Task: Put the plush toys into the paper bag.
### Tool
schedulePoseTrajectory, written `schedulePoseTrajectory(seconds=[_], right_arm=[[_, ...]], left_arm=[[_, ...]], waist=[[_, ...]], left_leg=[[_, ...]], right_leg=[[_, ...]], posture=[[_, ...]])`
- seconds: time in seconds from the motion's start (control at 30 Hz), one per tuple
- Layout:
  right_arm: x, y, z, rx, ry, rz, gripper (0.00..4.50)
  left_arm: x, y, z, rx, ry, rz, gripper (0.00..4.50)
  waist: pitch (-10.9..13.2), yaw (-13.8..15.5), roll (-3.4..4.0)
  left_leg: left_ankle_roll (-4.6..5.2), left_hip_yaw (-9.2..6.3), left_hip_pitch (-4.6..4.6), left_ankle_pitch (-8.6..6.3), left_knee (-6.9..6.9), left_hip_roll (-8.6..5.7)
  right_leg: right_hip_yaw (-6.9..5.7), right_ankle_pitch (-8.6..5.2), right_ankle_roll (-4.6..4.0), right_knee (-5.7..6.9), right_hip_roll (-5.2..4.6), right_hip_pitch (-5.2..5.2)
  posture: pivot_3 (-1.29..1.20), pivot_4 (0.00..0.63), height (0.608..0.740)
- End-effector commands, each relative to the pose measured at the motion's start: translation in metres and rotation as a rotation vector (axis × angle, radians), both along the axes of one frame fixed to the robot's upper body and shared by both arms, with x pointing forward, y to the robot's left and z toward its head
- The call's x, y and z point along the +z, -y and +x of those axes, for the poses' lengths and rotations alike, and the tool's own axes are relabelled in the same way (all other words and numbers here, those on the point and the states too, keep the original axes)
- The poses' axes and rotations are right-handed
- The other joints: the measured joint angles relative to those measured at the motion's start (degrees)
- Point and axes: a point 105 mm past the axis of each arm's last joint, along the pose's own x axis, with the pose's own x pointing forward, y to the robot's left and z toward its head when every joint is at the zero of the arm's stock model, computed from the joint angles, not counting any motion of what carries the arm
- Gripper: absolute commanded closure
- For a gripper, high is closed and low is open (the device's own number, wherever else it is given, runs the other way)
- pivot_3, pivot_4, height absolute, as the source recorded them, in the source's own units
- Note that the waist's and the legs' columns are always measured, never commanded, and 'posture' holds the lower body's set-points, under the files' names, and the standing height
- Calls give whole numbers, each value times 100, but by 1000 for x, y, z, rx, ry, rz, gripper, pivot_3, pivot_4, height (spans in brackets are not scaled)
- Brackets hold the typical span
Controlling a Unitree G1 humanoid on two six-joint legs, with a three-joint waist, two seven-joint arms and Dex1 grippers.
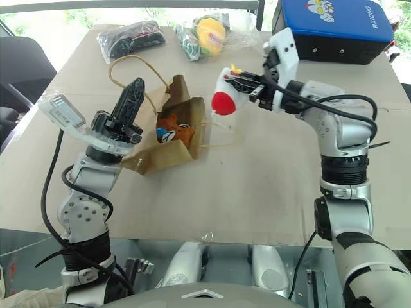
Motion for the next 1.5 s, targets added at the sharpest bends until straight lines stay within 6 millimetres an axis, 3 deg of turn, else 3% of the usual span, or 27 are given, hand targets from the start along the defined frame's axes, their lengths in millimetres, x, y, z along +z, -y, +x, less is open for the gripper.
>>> schedulePoseTrajectory(seconds=[0.03, 0.23, 0.33, 0.4, 0.5, 0.73, 0.83, 0.97, 1.1, 1.17, 1.23, 1.33, 1.43, 1.5], right_arm=[[-6, -35, -2, 30, 59, -70, 4394], [-35, -97, -16, 262, -6, -126, 4394], [-46, -107, -26, 415, -67, -122, 3628], [-48, -102, -25, 432, -71, -136, 2690], [-42, -85, -23, 429, -61, -136, 1331], [-24, -18, -22, 277, -71, -124, 1331], [-26, 8, -22, 166, -127, -100, 1331], [-45, 53, -30, 1, -310, -25, 1331], [-90, 80, -35, -138, -447, -68, 1331], [-99, 73, -38, -122, -517, 11, 1331], [-94, 53, -40, -48, -534, 101, 1331], [-63, 21, -33, 81, -529, 308, 1331], [-41, -3, -34, 204, -518, 397, 1331], [-27, -18, -37, 281, -515, 447, 1852]], left_arm=[[16, 14, -6, -37, 78, -25, 4500], [13, 34, -2, -68, 86, -61, 4500], [8, 36, -5, -75, 85, -65, 4500], [5, 32, -6, -61, 85, -66, 4500], [1, 22, -9, -27, 78, -77, 4500], [-1, -1, -17, 35, 81, -113, 4500], [2, -9, -20, 43, 86, -131, 4500], [6, -22, -25, 68, 95, -133, 4500], [7, -27, -28, 95, 92, -94, 4500], [6, -27, -29, 91, 84, -78, 4500], [6, -27, -29, 95, 78, -63, 4500], [7, -26, -28, 93, 73, -48, 4500], [9, -25, -28, 96, 70, -30, 4500], [10, -25, -27, 101, 68, -1, 4500]], waist=[[0, -12, 0], [0, -17, 0], [0, -26, 0], [0, -11, 0], [0, 9, 0], [1, 14, 1], [1, -5, 1], [1, 14, 1], [0, 13, -1], [0, -9, 0], [1, -62, 2], [4, -75, 7], [4, -29, 7], [3, 1, 5]], left_leg=[[0, 0, 0, 0, 0, 0], [-1, 1, -6, 0, -1, 0], [0, -3, -2, 0, -4, 1], [0, -3, -4, 0, -3, 0], [0, -2, -6, 0, -1, -1], [0, -6, -8, 0, -1, -1], [0, -4, -8, 0, -1, -1], [1, -5, -8, 0, -2, -1], [1, -1, -7, -1, -1, -1], [1, -1, -7, -1, -1, -1], [1, 1, -1, -1, -2, 0], [1, -1, 6, 0, -2, 5], [1, -3, 3, 0, -2, 5], [1, -5, -1, 0, -2, 4]], right_leg=[[0, 0, 0, 2, 0, -1], [0, 0, 0, -1, 0, -5], [-3, 0, -1, 2, 2, -5], [-3, 0, 0, 1, 1, -5], [-3, 0, 0, -2, -2, -4], [-7, 0, 0, -3, -1, -5], [-5, 0, 0, -3, -1, -5], [-5, -1, 0, -2, -1, -4], [-2, -1, 0, -4, -1, -3], [-2, -1, 0, -4, -1, -4], [5, -1, 0, -1, 3, -4], [11, -1, 0, 5, 14, -5], [6, 0, -1, 6, 12, -5], [1, -1, -1, 2, 10, -5]], posture=[[0, 150, 740], [0, 150, 740], [0, 150, 740], [0, 150, 740], [0, 150, 740], [0, 150, 740], [0, 150, 740], [0, 150, 740], [0, 150, 740], [0, 150, 740], [0, 150, 740], [0, 150, 740], [0, 150, 740], [0, 150, 740]])
